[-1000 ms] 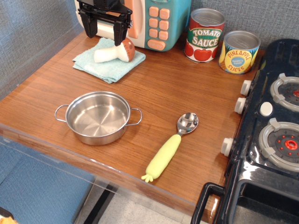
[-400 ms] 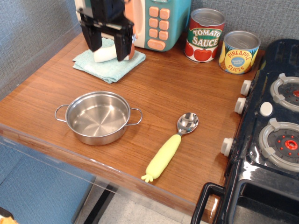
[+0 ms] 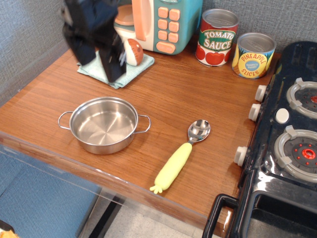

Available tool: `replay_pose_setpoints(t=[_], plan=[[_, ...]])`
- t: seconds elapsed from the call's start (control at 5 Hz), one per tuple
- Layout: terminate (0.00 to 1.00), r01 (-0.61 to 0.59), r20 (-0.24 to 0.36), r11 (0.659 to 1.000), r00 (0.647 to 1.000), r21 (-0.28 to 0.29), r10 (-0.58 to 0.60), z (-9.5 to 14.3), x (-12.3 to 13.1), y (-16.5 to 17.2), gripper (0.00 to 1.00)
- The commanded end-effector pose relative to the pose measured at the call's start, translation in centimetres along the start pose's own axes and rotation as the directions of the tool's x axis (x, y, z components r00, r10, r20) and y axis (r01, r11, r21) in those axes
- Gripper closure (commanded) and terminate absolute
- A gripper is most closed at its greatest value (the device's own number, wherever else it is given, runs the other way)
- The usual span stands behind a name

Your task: PICK UP THEVESSEL AND PUT NEAR THE WHITE TOWEL

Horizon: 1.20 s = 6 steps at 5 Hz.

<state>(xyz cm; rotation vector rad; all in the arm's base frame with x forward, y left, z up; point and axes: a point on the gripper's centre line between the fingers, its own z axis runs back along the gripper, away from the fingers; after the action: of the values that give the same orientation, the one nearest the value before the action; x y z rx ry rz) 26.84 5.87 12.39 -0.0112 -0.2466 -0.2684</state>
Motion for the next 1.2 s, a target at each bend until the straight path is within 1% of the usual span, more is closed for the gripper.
replay_pose_setpoints(t=[0.0, 0.2, 0.4, 0.6, 0.8, 1.0], plan=[[0.00, 0.032, -0.057, 0.998, 0.998, 0.062, -0.028, -4.4, -3.3, -0.8, 0.00], [0.00, 0.047, -0.085, 0.996, 0.996, 0.078, -0.040, -7.1, -4.4, -2.0, 0.00], [0.00, 0.058, -0.115, 0.995, 0.992, 0.085, -0.048, -8.1, -5.1, -2.9, 0.00], [0.00, 0.048, -0.121, 0.995, 0.992, 0.086, -0.037, -9.3, -5.2, -3.0, 0.00], [0.00, 0.046, -0.123, 0.995, 0.992, 0.085, -0.035, -9.4, -5.1, -2.9, 1.00], [0.00, 0.046, -0.124, 0.995, 0.992, 0.084, -0.036, -9.4, -5.0, -2.8, 1.00]])
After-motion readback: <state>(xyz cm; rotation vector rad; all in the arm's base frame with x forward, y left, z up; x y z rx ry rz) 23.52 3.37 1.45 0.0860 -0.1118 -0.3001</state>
